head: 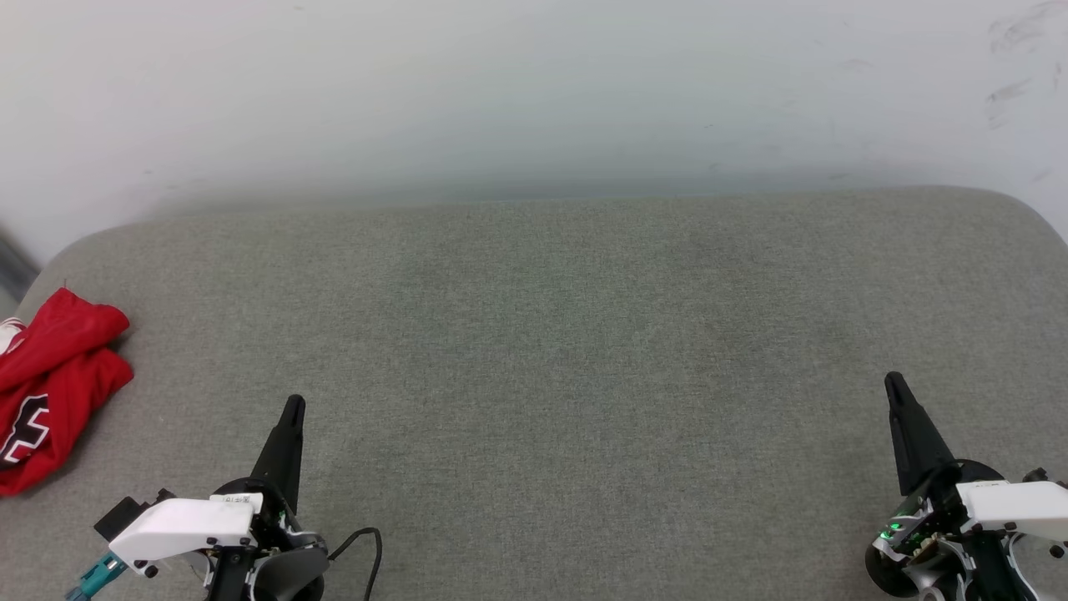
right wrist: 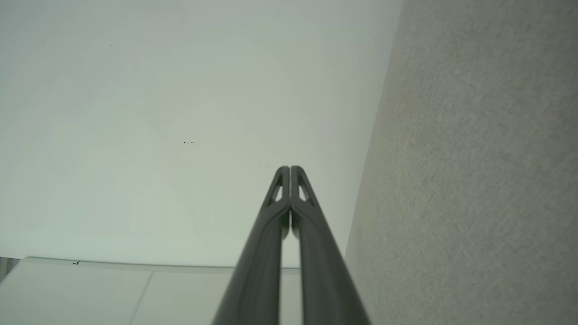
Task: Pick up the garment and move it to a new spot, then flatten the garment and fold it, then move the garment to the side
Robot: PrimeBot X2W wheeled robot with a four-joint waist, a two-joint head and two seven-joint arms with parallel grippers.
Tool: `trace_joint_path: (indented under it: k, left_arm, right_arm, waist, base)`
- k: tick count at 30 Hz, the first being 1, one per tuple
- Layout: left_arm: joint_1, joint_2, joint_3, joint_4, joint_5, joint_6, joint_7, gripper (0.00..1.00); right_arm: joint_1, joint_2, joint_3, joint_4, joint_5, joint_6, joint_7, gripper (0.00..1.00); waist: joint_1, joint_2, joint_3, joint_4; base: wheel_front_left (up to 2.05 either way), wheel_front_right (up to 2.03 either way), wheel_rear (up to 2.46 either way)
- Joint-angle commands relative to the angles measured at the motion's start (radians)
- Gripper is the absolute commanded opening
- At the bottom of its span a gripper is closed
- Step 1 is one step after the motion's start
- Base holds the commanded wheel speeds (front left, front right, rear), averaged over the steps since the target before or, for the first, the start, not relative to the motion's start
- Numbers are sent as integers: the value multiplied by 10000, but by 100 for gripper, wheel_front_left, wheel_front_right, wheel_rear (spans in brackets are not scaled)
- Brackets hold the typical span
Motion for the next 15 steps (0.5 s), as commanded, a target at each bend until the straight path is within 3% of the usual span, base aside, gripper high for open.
trace_joint_path:
  k: [1,15]
  left_arm:
    - [-73,-8,21,1,14,-24,7,0]
    - [-73,-8,21,1,14,-24,7,0]
  right_arm:
    - [-122,32,7,7,-44,-3,0,0]
    - [-122,32,7,7,-44,-3,0,0]
  waist:
    - [0,0,0,0]
    - [0,0,0,0]
  base:
    - [0,0,0]
    - [0,0,0]
